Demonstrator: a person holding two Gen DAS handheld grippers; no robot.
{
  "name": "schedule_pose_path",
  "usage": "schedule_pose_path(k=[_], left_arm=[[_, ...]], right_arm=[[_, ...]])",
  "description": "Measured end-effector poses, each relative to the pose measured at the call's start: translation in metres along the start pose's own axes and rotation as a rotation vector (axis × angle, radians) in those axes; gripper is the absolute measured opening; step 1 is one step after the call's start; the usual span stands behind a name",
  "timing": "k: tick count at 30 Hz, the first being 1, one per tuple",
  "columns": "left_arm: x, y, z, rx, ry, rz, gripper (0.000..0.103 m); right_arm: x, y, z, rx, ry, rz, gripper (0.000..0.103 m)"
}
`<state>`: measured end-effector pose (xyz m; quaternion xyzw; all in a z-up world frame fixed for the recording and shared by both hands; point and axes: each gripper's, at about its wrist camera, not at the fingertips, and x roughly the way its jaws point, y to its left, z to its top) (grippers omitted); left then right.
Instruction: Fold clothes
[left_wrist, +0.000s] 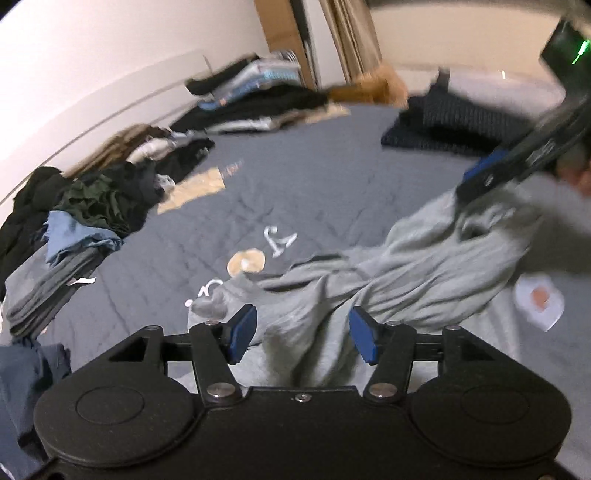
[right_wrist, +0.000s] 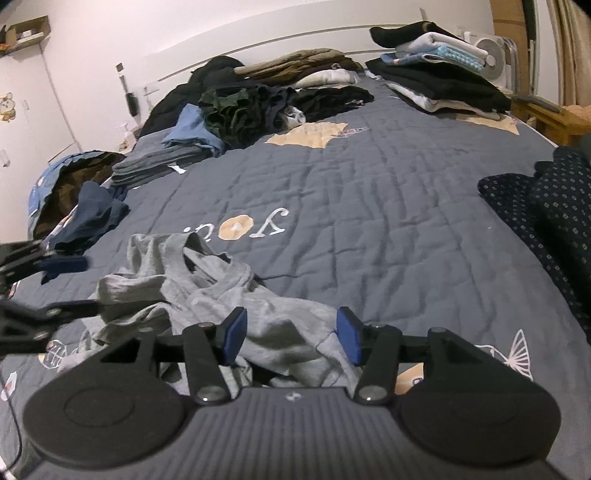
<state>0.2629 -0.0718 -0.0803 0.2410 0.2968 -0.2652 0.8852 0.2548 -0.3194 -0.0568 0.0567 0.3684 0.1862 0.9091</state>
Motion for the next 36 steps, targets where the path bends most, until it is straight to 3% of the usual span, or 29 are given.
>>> schedule_pose_path(k=[3,5,6,7,8,10,18,22,25,29,32,34,36], left_arm=[[0.022,0.001,0.000,0.060,0.054,-0.011,0.055],[0.034,0.000,-0.005,0.084,0.106,-0.033,0.046],[0.037,0.000,-0.007,0.076,0.131,-0.054,0.019],[0.040,0.001,-0.009,0.068,0.155,-0.074,0.004],[0.042,0.001,-0.012,0.060,0.178,-0.095,0.004],[0.031,0.000,-0.015,0.051,0.142,-0.131,0.003],[-0.072,-0.025,-0.002,-0.010,-0.040,-0.302,0.002],[-0.114,-0.052,-0.008,-0.025,-0.063,-0.415,0.002],[-0.133,-0.069,-0.025,-0.016,-0.038,-0.468,0.002],[-0.146,-0.074,-0.059,-0.089,0.063,-0.488,0.003],[-0.147,-0.071,-0.071,-0.104,0.070,-0.406,0.007],[-0.145,-0.058,-0.068,-0.157,0.055,-0.351,0.026],[-0.142,-0.039,-0.061,-0.215,0.010,-0.321,0.037]], right_arm=[[-0.001,0.001,0.001,-0.004,-0.006,0.026,0.054],[-0.003,0.001,0.002,0.000,-0.013,0.042,0.054],[-0.003,0.001,0.003,0.002,-0.017,0.048,0.054],[-0.004,0.001,0.004,0.003,-0.020,0.050,0.055],[-0.005,0.000,0.004,0.003,-0.023,0.050,0.055],[-0.006,-0.001,0.004,0.011,-0.027,0.050,0.055],[-0.013,-0.007,0.007,0.042,-0.049,0.060,0.056],[-0.012,-0.003,0.006,0.014,-0.035,0.060,0.056],[-0.011,0.002,0.003,-0.020,-0.018,0.058,0.056],[-0.009,0.008,0.000,-0.064,0.004,0.054,0.056],[-0.002,0.016,-0.005,-0.128,0.029,0.026,0.057],[0.001,0.022,-0.010,-0.176,0.038,0.015,0.058],[0.003,0.027,-0.014,-0.219,0.038,0.009,0.059]])
